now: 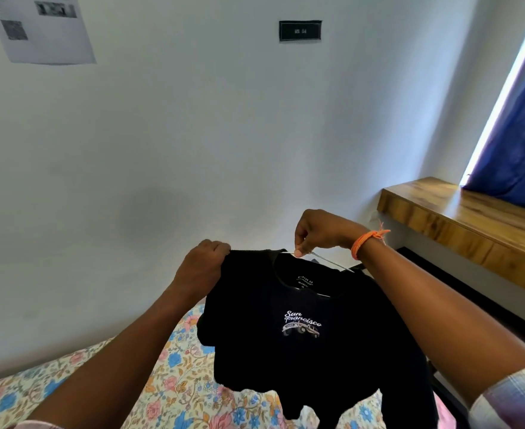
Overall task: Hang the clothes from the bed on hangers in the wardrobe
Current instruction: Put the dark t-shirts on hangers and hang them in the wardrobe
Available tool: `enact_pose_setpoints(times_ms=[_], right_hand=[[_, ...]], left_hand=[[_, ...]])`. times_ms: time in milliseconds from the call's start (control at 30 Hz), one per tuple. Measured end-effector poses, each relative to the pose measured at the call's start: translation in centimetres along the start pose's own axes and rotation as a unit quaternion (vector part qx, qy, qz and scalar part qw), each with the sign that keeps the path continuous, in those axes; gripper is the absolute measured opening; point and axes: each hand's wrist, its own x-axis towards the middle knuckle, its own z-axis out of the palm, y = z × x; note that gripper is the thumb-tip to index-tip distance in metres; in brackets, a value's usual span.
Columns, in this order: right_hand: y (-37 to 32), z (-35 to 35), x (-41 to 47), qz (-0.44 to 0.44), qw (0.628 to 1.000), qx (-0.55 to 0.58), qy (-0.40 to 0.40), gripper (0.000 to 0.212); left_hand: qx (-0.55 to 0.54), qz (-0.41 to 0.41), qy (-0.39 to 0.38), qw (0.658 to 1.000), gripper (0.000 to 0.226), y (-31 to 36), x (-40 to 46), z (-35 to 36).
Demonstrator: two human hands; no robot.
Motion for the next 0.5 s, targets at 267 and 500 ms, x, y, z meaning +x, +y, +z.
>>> enact_pose_setpoints(times_ms=[267,500], right_hand=[[2.0,0.5,-0.9,0.040,0.998,-0.038,0.004,0.012],[1.5,1.7,-1.4,0.010,0.997,-0.081,-0.003,0.014]], left_hand=[[-0.219,-0.235,0.016,0.947,0.020,1.6,2.4,-1.4],[-0.471,-0.249,-0.422,0.734,0.023,-1.8,2.1,-3.6]])
